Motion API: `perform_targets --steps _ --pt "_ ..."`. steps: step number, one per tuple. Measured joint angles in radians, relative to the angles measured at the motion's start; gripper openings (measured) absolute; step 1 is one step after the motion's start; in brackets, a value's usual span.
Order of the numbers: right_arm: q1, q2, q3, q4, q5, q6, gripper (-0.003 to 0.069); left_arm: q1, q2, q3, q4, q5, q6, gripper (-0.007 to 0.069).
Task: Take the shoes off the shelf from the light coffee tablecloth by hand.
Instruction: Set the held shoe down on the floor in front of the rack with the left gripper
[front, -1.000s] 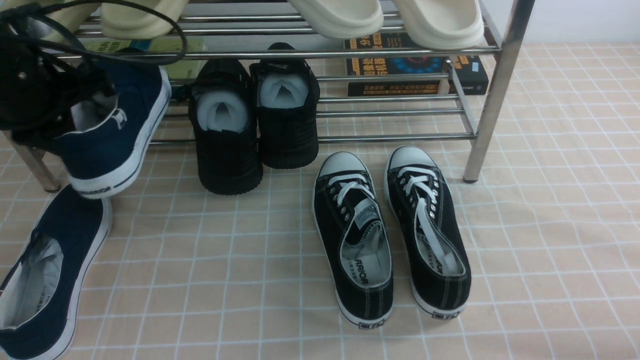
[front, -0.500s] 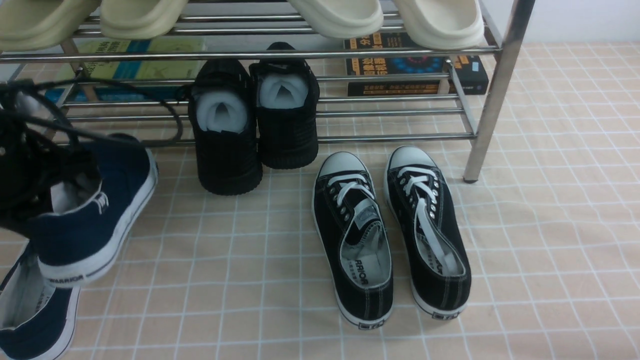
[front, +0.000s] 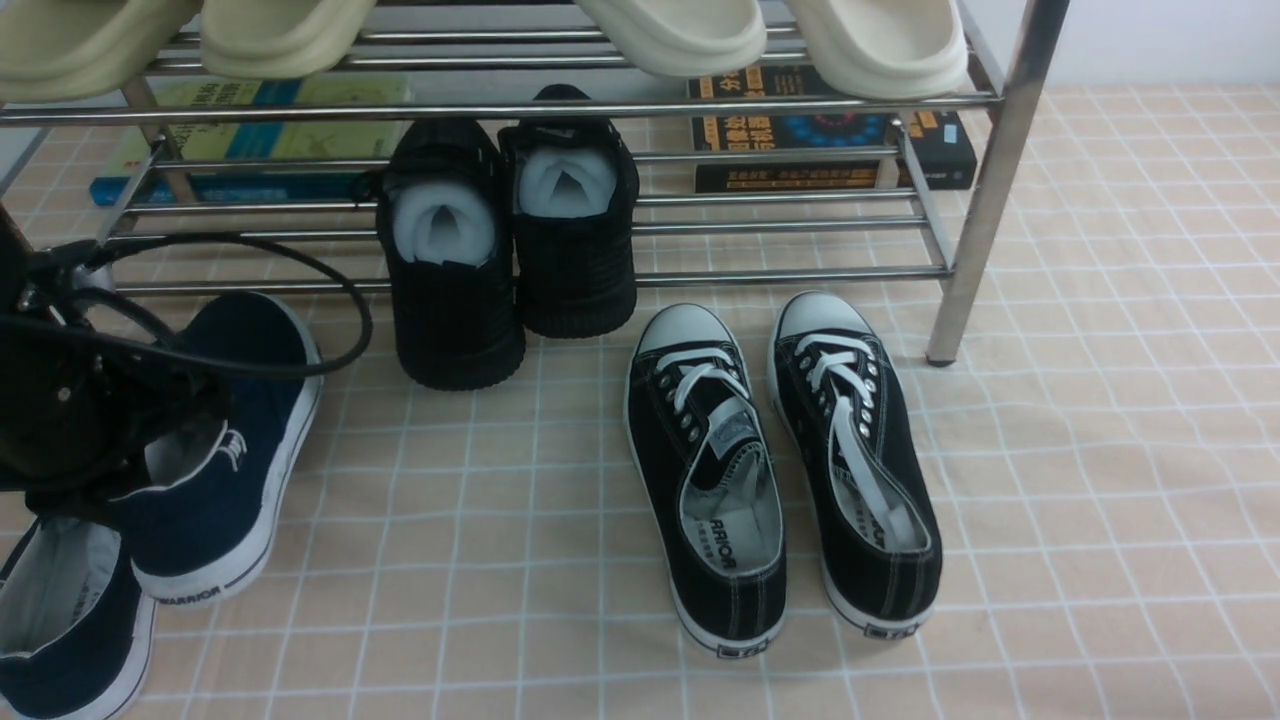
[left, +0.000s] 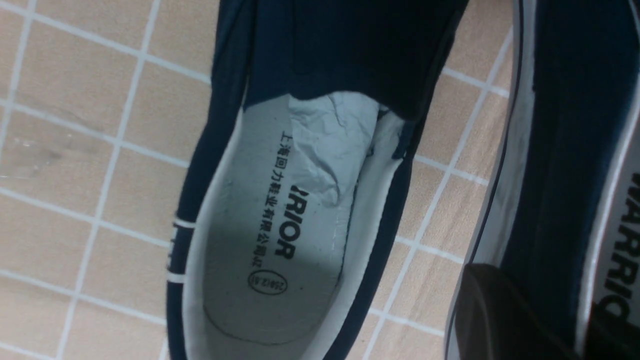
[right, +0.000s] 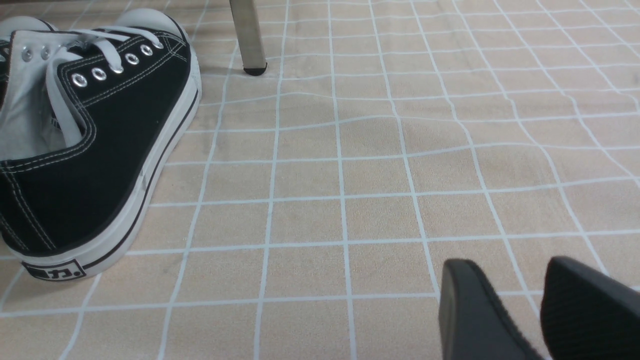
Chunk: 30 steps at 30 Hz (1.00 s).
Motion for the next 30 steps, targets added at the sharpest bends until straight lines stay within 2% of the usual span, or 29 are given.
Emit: perform_targets --steps 12,17,23,30 --pt "0.0 0.0 0.0 0.0 0.0 0.0 0.0237 0.0 0.027 0.008 -0.039 -0.016 0.004 0.0043" --pt "0.0 0.0 0.0 0.0 0.0 0.0 0.0237 -0.042 0.048 0.008 -0.058 -0.067 0.071 0.0077" --pt "0.0 0.0 0.0 0.0 0.0 0.0 0.0237 -0.083 0.053 0.008 -0.055 -0.095 0.082 0.0104" --pt "0.0 0.0 0.0 0.0 0.0 0.0 0.0237 -0.087 0.054 0.008 -0.034 -0.089 0.095 0.0096"
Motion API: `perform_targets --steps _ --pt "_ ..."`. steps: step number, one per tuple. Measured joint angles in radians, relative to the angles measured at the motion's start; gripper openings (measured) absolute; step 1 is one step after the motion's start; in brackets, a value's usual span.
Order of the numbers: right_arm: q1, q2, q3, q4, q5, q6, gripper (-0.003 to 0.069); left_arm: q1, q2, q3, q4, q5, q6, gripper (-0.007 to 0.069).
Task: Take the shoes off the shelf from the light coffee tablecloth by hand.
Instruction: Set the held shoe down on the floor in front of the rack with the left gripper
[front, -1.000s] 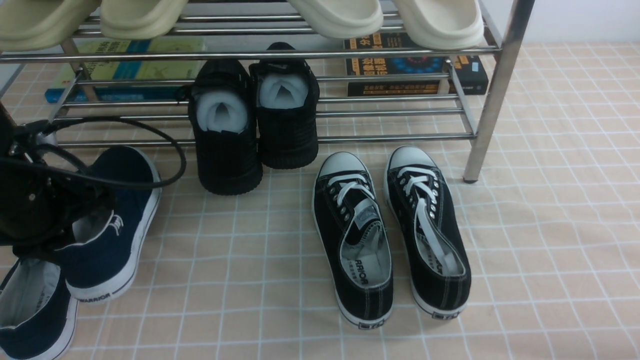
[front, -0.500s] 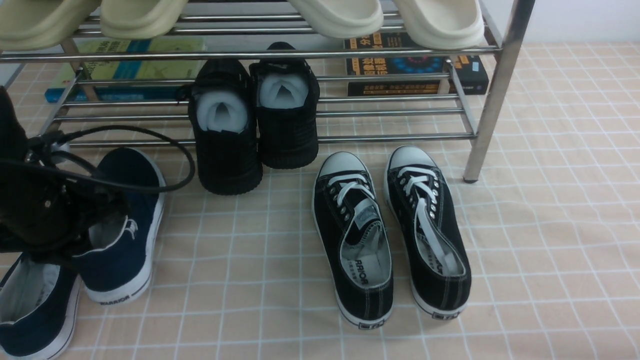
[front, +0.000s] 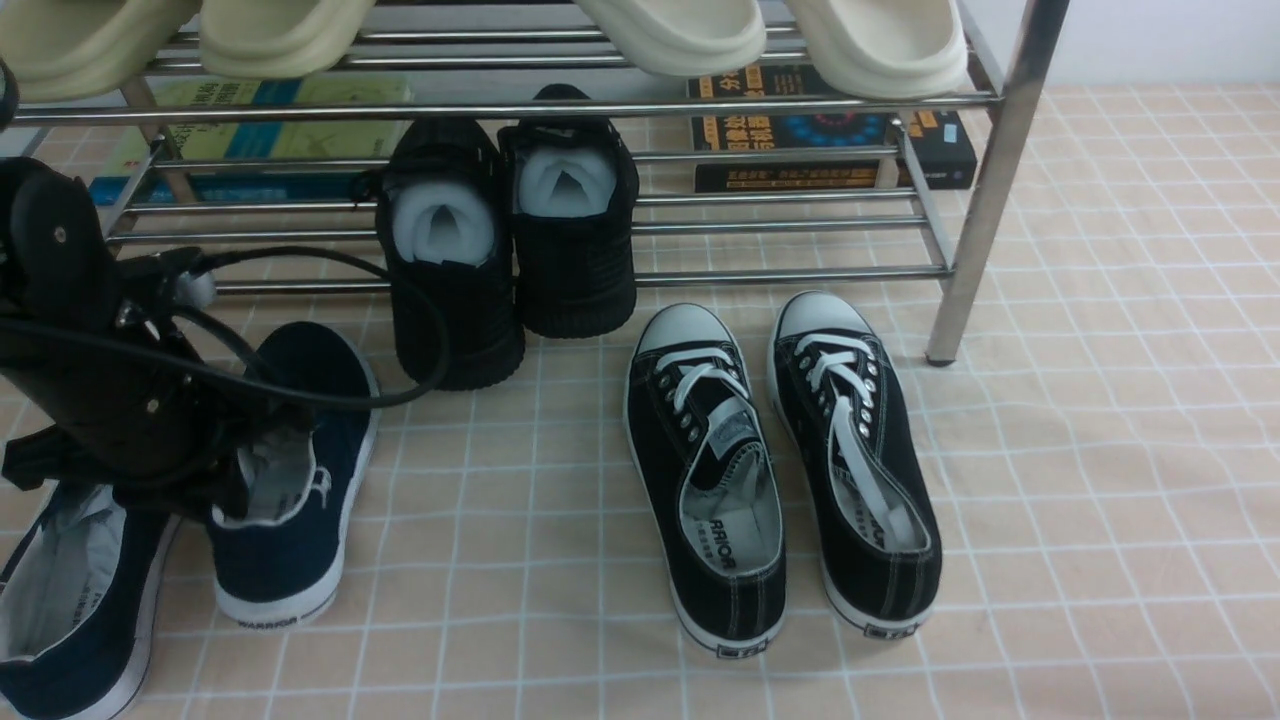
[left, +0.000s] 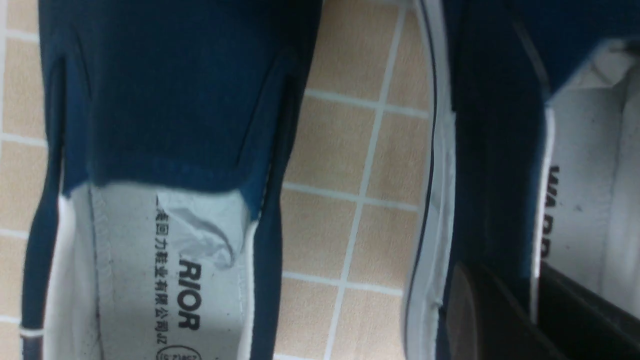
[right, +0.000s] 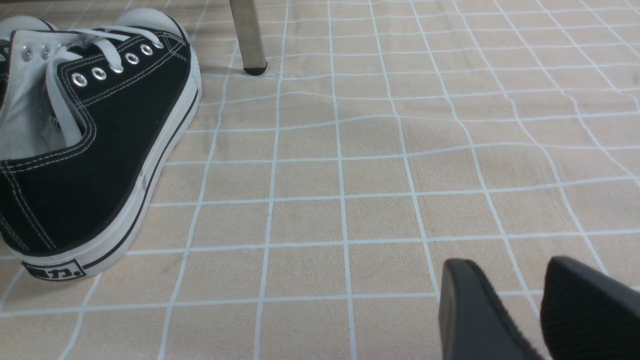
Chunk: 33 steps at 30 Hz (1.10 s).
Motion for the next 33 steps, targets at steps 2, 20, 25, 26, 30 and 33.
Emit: perform_targets --steps 2,20,25,26,30,33 --pt "0.0 0.0 0.0 0.0 0.0 0.0 0.0237 0.0 0.0 0.0 0.004 0.001 0.002 0.0071" --pt "0.0 0.0 0.0 0.0 0.0 0.0 0.0237 -0.001 0.0 -0.001 0.045 0.077 0.002 0.0088" --pt "0.0 0.0 0.0 0.0 0.0 0.0 0.0237 -0.001 -0.028 -0.041 0.074 0.148 0.002 0.0195" --pt "0.0 0.0 0.0 0.0 0.0 0.0 0.0237 -0.001 -0.043 -0.059 0.086 0.163 0.002 0.0217" --pt "0.0 0.0 0.0 0.0 0.0 0.0 0.0237 -0.001 -0.115 -0.144 0.148 0.247 0.002 0.0251" --pt "0.0 0.0 0.0 0.0 0.0 0.0 0.0237 -0.001 -0.189 -0.189 0.18 0.324 0.003 0.0198"
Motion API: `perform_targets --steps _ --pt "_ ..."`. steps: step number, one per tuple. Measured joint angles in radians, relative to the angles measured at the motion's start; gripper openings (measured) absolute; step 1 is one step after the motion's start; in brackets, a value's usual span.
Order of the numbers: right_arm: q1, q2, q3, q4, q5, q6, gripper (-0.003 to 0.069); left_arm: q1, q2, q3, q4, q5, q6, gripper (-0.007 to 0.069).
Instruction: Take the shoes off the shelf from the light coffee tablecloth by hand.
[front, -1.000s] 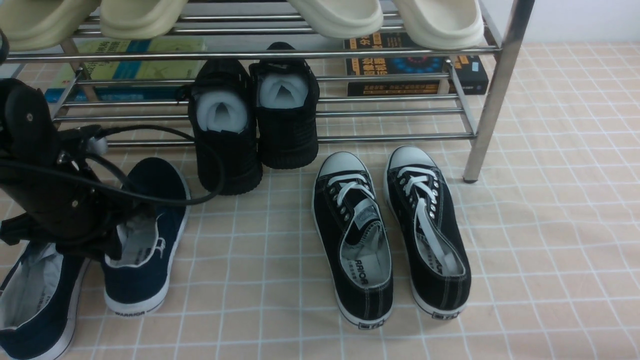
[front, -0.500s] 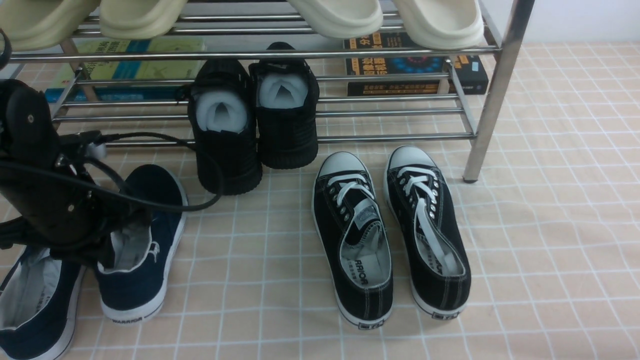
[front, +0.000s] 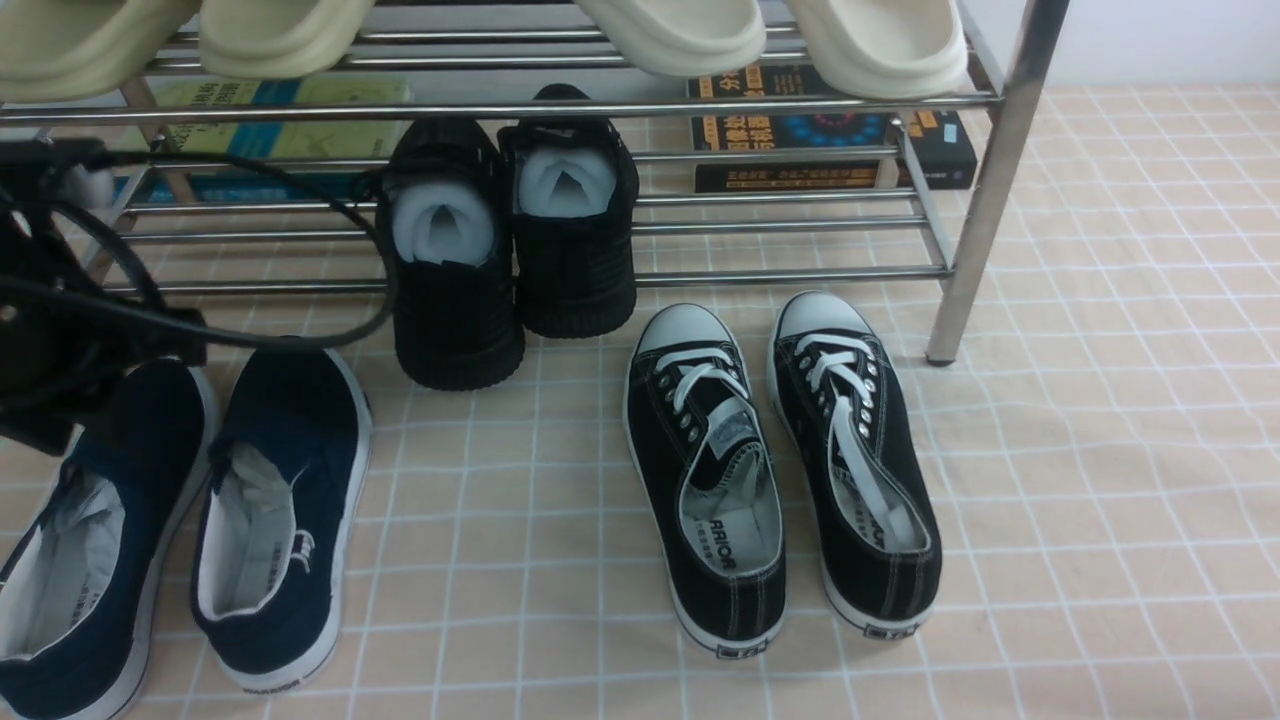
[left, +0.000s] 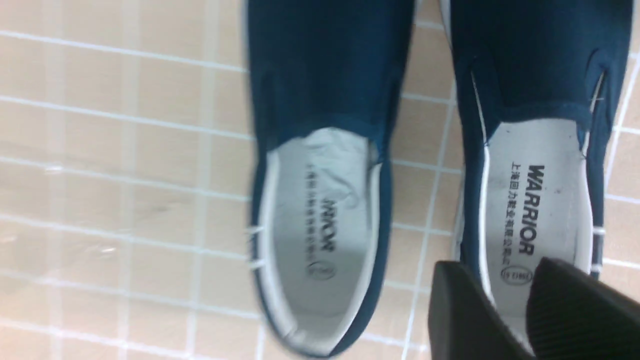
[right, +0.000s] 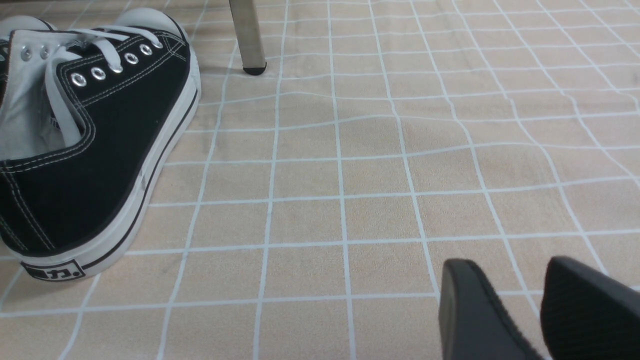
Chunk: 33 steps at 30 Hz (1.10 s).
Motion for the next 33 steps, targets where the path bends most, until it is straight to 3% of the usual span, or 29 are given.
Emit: perform_targets --steps 2,4,7,11,14,19,24,33 --pt "0.0 0.0 0.0 0.0 0.0 0.0 0.0237 0.0 -0.039 -0.01 0.005 0.028 0.001 0.0157" --pt "0.0 0.0 0.0 0.0 0.0 0.0 0.0237 0.0 -0.143 -0.004 0.009 0.061 0.01 0.0048" --pt "0.0 0.0 0.0 0.0 0.0 0.0 0.0237 0.0 -0.267 0.059 -0.014 0.064 0.041 0.0003" --pt "0.0 0.0 0.0 0.0 0.0 0.0 0.0237 0.0 -0.477 0.2 -0.103 0.0 0.109 0.0001" --pt "0.0 0.0 0.0 0.0 0.0 0.0 0.0237 -0.001 -0.76 0.425 -0.21 -0.242 0.131 0.0001" --pt "0.0 0.0 0.0 0.0 0.0 0.0 0.0237 -0.001 -1.113 0.711 -0.251 -0.55 0.131 0.0001" --pt "0.0 0.0 0.0 0.0 0.0 0.0 0.0237 -0.001 -1.341 0.877 -0.272 -0.687 0.131 0.0001" --pt "0.0 0.0 0.0 0.0 0.0 0.0 0.0237 -0.001 -1.391 0.962 -0.277 -0.734 0.131 0.0012"
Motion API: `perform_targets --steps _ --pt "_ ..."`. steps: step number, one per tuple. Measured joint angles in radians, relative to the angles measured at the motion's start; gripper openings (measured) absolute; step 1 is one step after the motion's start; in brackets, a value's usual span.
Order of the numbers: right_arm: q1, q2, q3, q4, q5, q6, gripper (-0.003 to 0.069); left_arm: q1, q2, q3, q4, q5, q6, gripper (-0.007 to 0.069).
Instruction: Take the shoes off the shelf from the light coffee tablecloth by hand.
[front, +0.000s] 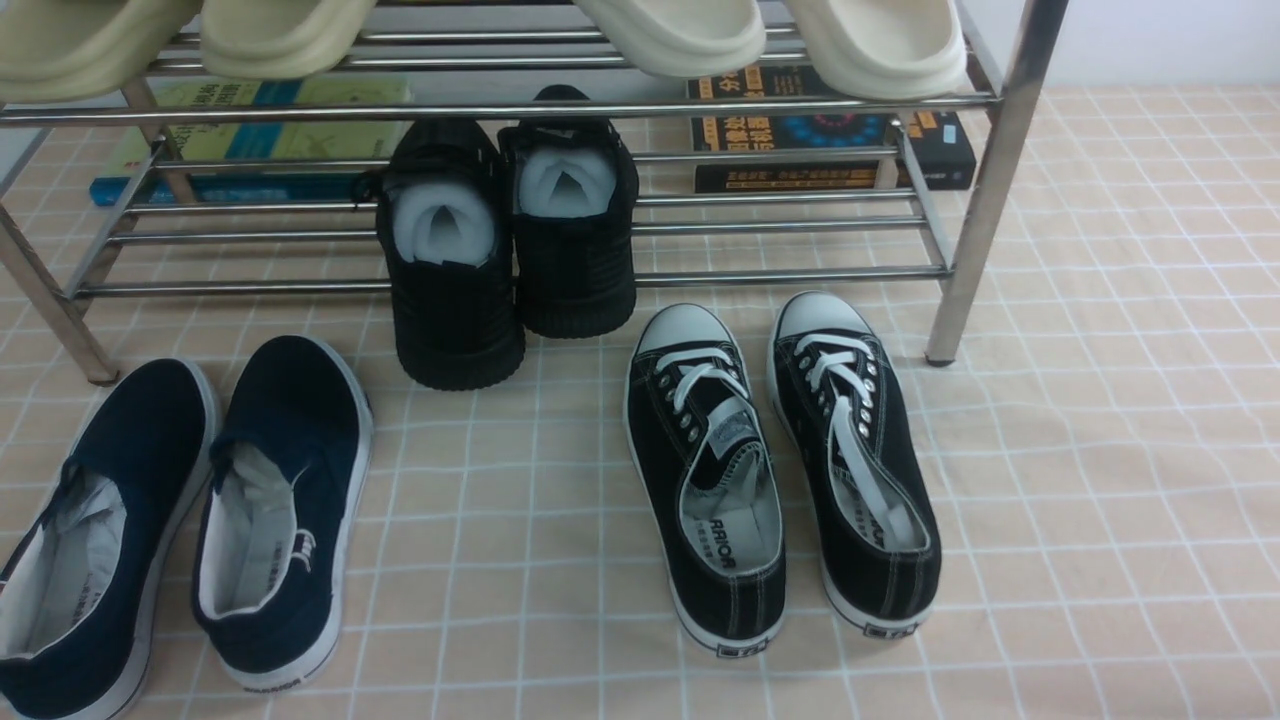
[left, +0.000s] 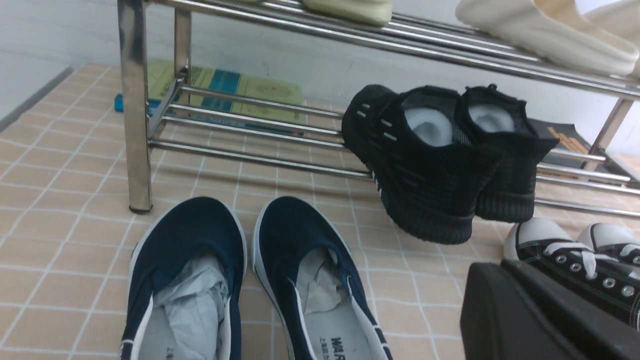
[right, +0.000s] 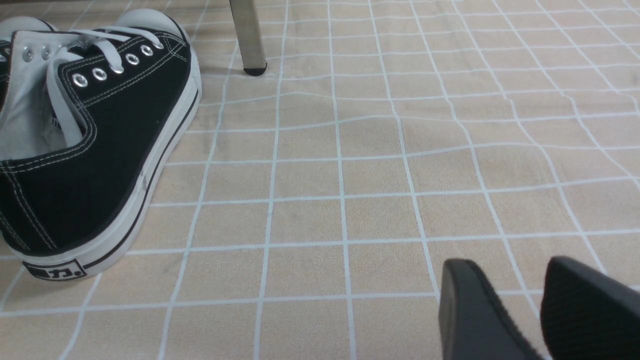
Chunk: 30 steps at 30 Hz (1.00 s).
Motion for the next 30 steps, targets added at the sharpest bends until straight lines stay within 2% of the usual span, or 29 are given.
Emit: perform_targets --steps 4,10,16,21,30 --pt "0.0 0.0 0.0 0.0 0.0 0.0 0.0237 0.0 0.0 0.009 0.011 0.001 0.0 0.0017" --pt "0.0 0.0 0.0 0.0 0.0 0.0 0.0237 0.0 0.0 0.025 0.092 0.022 0.001 0.0019" --pt "0.0 0.0 0.0 0.0 0.0 0.0 0.0237 0.0 0.0 0.157 0.162 0.005 0.001 0.0027" --pt "0.0 0.0 0.0 0.0 0.0 0.0 0.0237 0.0 0.0 0.266 0.169 -0.05 0.001 0.0033" --pt "0.0 0.0 0.0 0.0 0.0 0.0 0.0237 0.019 0.0 0.288 0.169 -0.084 0.001 0.0036"
